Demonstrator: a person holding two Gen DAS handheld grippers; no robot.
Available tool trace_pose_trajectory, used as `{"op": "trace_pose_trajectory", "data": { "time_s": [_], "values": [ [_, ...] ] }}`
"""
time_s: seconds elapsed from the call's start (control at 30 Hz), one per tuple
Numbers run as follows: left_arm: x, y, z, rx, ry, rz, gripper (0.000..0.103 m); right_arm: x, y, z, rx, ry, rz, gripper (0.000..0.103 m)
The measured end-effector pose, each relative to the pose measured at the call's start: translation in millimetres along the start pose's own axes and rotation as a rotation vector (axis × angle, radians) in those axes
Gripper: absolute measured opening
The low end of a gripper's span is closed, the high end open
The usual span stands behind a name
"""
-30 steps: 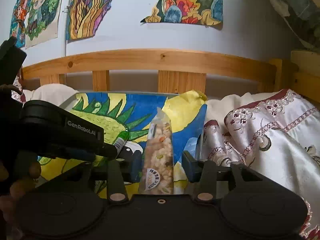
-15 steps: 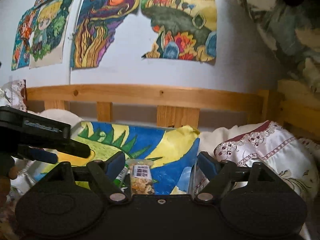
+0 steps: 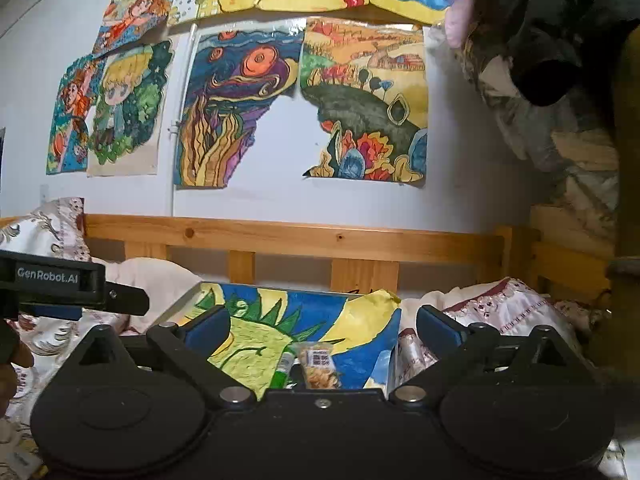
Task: Organize snacks
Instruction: 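Open both tools and pull them back from the tray over the snacks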
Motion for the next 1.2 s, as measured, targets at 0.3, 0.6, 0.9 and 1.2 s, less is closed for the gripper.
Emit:
{"op": "trace_pose_trajectory", "data": {
  "time_s": [0.3,0.6,0.9,1.2],
  "values": [
    [-47,-16,32,0.007,0.009,-0.052,0.102,-48,-10,17,0.036,-0.043,0.016,0.102],
    [-70,-28,74,0.038,-0.061,-0.059,0.102,-79,-5,38,0.086,-0.14,0.067,0.102],
    [-72,-21,104,0.097,-0.182,-0.019,0.102,-94,-12,58,0.091,-0.231,0.09,0.102],
    [-72,-21,119,0.103,-0.246,-0.006,0.102,-87,-19,79,0.043,-0.349,0.092,0.102]
  ]
}}
Point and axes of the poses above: each gripper's, at about its wrist camera, not at the fingertips, and x roughly the way its jaws point, y to its right, z to its underside, the point moved 7 cm from there along x, roughly the way its jaws point, and after that the axes turned 13 degrees about x, right-handed, at the moved point
